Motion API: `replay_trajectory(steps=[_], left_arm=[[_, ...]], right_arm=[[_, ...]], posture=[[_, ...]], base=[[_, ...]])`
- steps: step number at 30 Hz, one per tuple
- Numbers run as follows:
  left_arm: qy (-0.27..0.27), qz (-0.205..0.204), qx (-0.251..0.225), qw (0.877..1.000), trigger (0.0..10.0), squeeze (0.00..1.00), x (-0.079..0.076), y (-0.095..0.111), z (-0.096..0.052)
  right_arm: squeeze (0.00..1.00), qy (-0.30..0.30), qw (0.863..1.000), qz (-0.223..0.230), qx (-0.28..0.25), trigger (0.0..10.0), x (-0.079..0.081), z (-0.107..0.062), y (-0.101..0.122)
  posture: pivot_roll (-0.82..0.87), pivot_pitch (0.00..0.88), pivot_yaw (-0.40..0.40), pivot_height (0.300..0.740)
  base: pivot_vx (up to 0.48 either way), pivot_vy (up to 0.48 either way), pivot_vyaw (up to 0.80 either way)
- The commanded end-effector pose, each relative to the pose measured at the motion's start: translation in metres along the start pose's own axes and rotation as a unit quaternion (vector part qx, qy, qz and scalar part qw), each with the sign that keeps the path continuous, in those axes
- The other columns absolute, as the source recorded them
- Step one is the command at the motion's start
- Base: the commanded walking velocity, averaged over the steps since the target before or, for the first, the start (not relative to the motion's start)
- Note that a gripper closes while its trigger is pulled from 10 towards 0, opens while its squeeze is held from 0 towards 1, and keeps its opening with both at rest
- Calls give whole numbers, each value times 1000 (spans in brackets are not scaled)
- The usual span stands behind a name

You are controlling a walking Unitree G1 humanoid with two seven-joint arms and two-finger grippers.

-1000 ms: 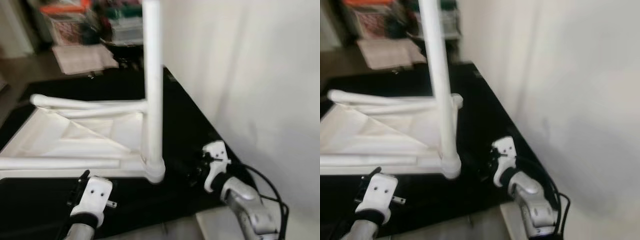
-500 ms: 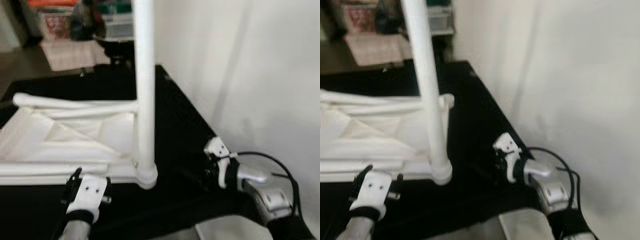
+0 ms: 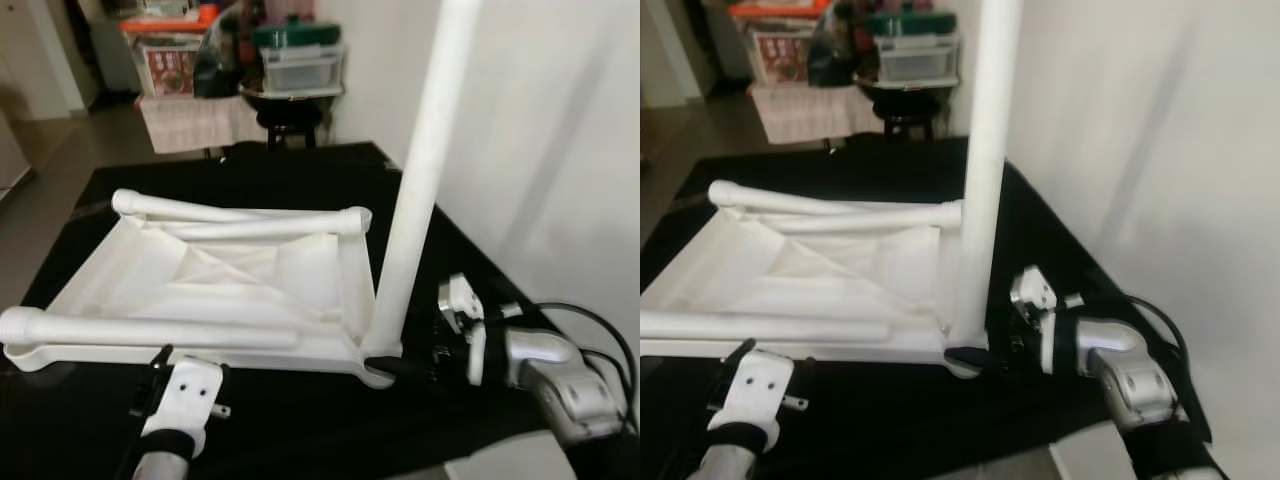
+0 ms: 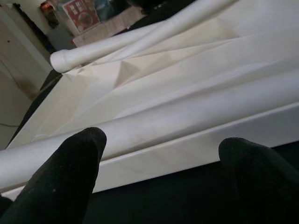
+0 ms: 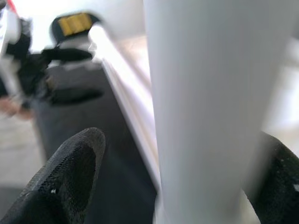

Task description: Building children table

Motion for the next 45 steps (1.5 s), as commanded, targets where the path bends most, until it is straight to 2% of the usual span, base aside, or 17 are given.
replay_trajectory(steps=[1, 2, 9, 10, 23, 29, 31, 32, 33, 34, 35, 36, 38, 39, 41, 42, 45], left_arm=[[0, 13, 11, 1000, 10000, 0, 2, -6, -1], [-3, 12, 10, 1000, 10000, 0, 1, -6, -1], [-13, 6, 10, 1000, 10000, 0, -2, -7, 0], [-18, 3, 10, 1000, 10000, 0, -4, -7, 1], [-58, -15, -3, 998, 10000, 0, -14, -4, 3], [-75, -19, -9, 997, 10000, 0, -15, -3, 4], [-79, -20, -10, 997, 10000, 0, -15, -3, 5], [-80, -20, -11, 997, 10000, 0, -14, -3, 5], [-80, -20, -11, 997, 10000, 0, -14, -3, 5], [-80, -20, -11, 997, 10000, 0, -14, -4, 6], [-80, -21, -12, 996, 10000, 0, -13, -4, 7], [-80, -21, -13, 996, 10000, 0, -13, -4, 9], [-80, -21, -13, 996, 10000, 0, -13, -4, 9], [-80, -22, -14, 996, 10000, 0, -13, -4, 11], [-81, -21, -16, 996, 10000, 0, -13, -4, 12], [-77, -20, -19, 997, 10000, 0, -12, -3, 15], [-72, -18, -21, 997, 10000, 0, -11, -2, 17]], right_arm=[[0, -1, 1000, -6, -12, 10000, -1, 7, 3], [0, -21, 1000, -8, -19, 10000, -6, 11, 5], [0, -33, 999, -1, -36, 10000, -5, 21, 8], [0, -22, 999, 5, -41, 0, -1, 22, 9], [0, -5, 1000, 6, -24, 0, 1, 5, 6], [0, -61, 998, 7, -4, 0, 14, 3, -2], [0, -97, 995, 10, -2, 0, 18, 8, -1], [0, -147, 989, 7, 5, 0, 13, 11, -2], [0, -147, 989, 7, 5, 0, 13, 11, -2], [0, -182, 983, 5, 10, 0, 9, 13, -2], [0, -367, 928, -15, 69, 0, -25, -6, -11], [0, -453, 886, -44, 92, 0, -40, -24, -9], [0, -453, 886, -44, 92, 0, -40, -24, -9], [0, -498, 859, -64, 103, 0, -48, -35, -6], [0, -499, 857, -70, 107, 0, -51, -34, -3], [0, -456, 884, -50, 90, 0, -43, -9, -2], [0, -450, 889, -36, 80, 0, -39, 4, -1]], posture=[[14, 31, -59, 740], [14, 31, -59, 740], [11, 32, -62, 740], [12, 35, -63, 740], [-30, 44, -65, 740], [-69, 52, -51, 740], [-83, 53, -50, 740], [-88, 57, -48, 740], [-88, 57, -48, 740], [-88, 57, -48, 740], [-104, 59, -44, 740], [-96, 54, -44, 740], [-96, 54, -44, 740], [-96, 54, -44, 740], [-87, 47, -63, 740], [-73, 41, -62, 740], [-66, 38, -60, 740]], base=[[0, 0, 0], [0, 0, 0], [0, 0, 0], [0, 0, 0], [0, 0, 0], [0, 0, 0], [0, 0, 0], [0, 0, 0], [0, 0, 0], [0, 0, 0], [0, 0, 0], [0, 0, 0], [0, 0, 0], [0, 0, 0], [0, 0, 0], [0, 0, 0], [0, 0, 0]])
Point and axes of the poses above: a point about 5 cm out from each wrist's last joint towards the gripper, its own z axis pointing out of the wrist towards the gripper, its own y axis along the axis of the wrist's last joint, x = y × z, the point moved 5 cm from there along z, pointing out of the wrist towards the gripper, and after that the axes turned 7 degrees about -z, right-handed, at the moved point
